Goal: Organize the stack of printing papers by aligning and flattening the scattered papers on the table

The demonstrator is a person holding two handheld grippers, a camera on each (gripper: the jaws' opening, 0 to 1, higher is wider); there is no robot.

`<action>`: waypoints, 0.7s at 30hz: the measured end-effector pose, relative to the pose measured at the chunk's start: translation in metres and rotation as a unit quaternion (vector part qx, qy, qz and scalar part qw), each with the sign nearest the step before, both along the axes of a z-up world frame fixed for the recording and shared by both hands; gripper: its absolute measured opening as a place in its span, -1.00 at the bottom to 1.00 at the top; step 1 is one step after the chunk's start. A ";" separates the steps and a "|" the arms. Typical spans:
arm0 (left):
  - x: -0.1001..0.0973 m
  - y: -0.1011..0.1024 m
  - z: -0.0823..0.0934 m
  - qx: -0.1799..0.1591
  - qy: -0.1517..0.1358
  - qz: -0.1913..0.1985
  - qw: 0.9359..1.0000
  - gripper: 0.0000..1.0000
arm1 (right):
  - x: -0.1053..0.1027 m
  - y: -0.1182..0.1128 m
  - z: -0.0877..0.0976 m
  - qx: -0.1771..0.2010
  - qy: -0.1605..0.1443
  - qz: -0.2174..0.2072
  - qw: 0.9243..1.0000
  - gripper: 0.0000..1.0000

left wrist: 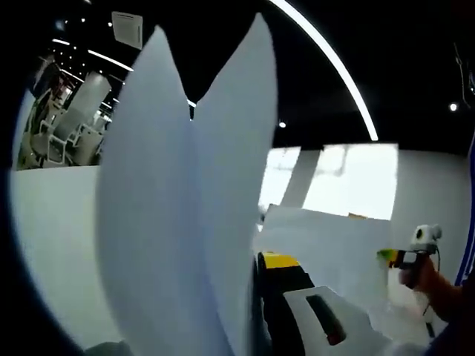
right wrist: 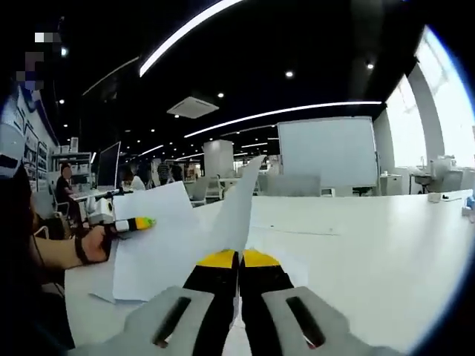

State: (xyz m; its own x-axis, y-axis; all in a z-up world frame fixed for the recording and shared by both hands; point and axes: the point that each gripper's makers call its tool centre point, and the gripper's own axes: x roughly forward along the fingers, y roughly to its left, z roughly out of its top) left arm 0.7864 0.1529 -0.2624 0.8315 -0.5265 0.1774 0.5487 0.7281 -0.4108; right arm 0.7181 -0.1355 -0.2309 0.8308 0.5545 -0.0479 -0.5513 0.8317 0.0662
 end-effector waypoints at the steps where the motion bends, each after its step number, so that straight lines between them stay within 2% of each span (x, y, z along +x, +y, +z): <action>1: 0.000 0.000 0.000 -0.001 0.001 0.000 1.000 -0.83 | 0.000 0.000 0.001 0.001 -0.002 0.000 1.000 -1.00; 6: 0.000 0.001 0.000 0.001 -0.001 0.001 1.000 -0.83 | -0.002 0.003 0.008 0.017 -0.017 0.007 1.000 -1.00; 21: 0.000 0.000 0.000 0.001 -0.001 0.002 1.000 -0.83 | -0.004 0.005 0.017 0.024 -0.028 0.016 0.999 -1.00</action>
State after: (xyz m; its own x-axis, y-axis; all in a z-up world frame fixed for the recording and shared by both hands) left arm 0.7868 0.1530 -0.2623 0.8332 -0.5237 0.1777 0.5465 0.7308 -0.4090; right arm 0.7143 -0.1303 -0.2142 0.8135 0.5810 0.0253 -0.5811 0.8105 0.0731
